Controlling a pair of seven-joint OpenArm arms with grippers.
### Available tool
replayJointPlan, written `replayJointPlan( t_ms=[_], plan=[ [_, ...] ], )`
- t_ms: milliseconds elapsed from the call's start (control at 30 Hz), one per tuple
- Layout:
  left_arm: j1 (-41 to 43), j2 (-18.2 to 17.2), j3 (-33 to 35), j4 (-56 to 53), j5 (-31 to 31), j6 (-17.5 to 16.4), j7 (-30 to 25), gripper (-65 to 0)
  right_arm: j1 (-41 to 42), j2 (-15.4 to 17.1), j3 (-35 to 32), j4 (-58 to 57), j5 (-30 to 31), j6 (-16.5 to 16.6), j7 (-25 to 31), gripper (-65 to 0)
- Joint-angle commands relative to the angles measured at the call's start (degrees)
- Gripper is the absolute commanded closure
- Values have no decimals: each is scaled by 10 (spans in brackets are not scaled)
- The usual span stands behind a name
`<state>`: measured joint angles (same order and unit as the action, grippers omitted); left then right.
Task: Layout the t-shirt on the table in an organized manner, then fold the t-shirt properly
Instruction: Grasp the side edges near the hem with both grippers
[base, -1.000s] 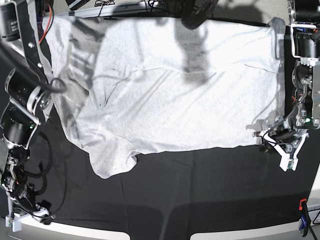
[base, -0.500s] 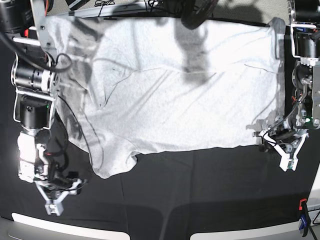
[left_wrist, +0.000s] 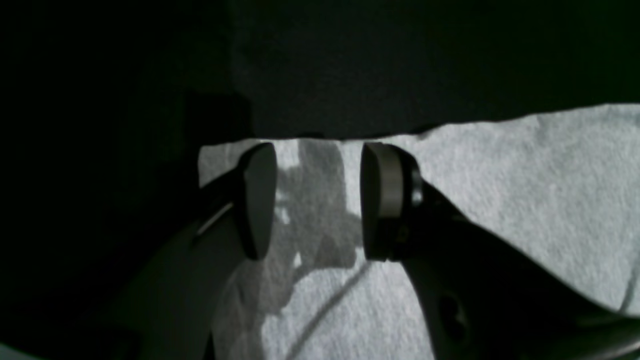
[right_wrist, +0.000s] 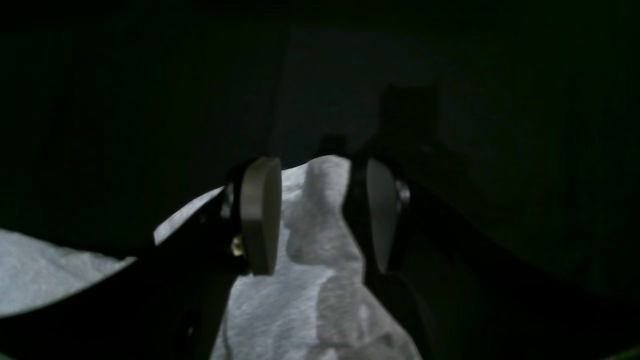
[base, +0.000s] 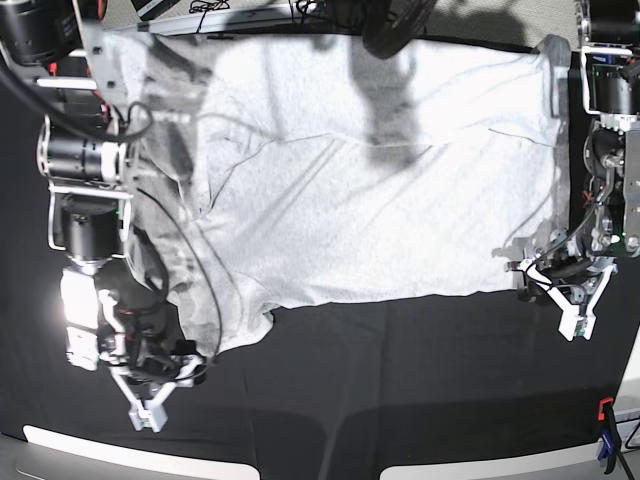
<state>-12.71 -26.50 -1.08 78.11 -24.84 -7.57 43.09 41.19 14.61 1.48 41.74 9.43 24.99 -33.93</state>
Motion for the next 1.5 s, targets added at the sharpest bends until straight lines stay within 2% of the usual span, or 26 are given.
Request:
replayJointPlan(
  t_ms=[0,133,267,400,467,767,800,867,967,1133,1233,1367,1467],
  plan=[
    [-12,-8,-4,9,-3,0,-13,-252,17,0,0,10,-13,-13,14,-260],
    [-12,-8,-4,9,-3,0,-13,-252,3,-14,0,10,-88,-27,32,-260],
    [-12,-8,-4,9,-3,0,-12,-252,-15,-12,0,10,-124,-49,55,-260],
    [-12,-8,-4,9,-3,0,-12,-252,-31,-6,0,10,-118,-57,80,-260],
    [-12,-8,-4,9,-3,0,-12,-252,-42,-5,0,10,-118,-74,83,-260],
    [-12,-8,-4,9,-3,-1,-12,-252,-75,-6,0,10,-88,-73,102,-259],
    [-12,-8,-4,9,-3,0,-12,-252,-74,-7,0,10,-88,-73,104,-247],
    [-12,-8,-4,9,-3,-1,-12,-252,-72,-6,0,10,-88,-73,103,-176],
    [-12,-8,-4,9,-3,0,-12,-252,-71,-6,0,10,-90,-73,103,0],
    [-13,-10,-4,9,27,-2,-9,-252,-70,-6,0,10,-90,-73,103,0],
    [-23,-17,-4,-8,19,-2,-7,-252,-70,-7,0,10,-90,-71,100,0],
    [-62,-29,-4,-99,-13,-2,-7,-252,-71,-6,0,10,-90,-57,94,0],
    [-107,-31,-4,-201,-18,-18,-18,-252,-71,-6,0,10,-90,-48,92,0]
  ],
)
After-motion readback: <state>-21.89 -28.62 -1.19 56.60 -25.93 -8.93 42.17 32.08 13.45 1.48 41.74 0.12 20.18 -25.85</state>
